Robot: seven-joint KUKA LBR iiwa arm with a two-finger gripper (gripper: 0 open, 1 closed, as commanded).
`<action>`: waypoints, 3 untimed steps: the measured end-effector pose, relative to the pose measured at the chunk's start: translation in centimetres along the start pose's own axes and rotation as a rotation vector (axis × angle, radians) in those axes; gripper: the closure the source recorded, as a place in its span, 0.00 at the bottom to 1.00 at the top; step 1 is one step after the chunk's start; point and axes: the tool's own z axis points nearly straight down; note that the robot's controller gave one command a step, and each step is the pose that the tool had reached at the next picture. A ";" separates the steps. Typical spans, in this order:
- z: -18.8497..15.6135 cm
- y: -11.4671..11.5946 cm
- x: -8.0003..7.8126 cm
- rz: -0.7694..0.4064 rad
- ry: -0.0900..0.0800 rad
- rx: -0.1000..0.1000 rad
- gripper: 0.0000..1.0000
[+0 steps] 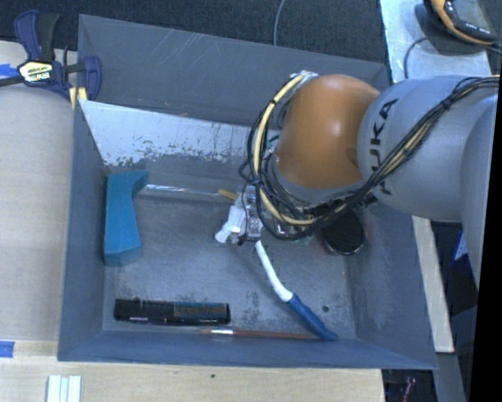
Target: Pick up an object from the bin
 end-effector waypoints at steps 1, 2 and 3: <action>1.8 -0.2 0.9 -0.047 -0.003 0.000 1.00; 6.8 -1.6 0.2 -0.116 0.003 0.000 1.00; 6.8 -1.6 0.1 -0.115 0.002 0.000 1.00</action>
Offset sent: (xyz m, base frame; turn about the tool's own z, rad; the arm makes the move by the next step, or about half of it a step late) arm 0.0002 -0.0158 -0.0682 -0.1178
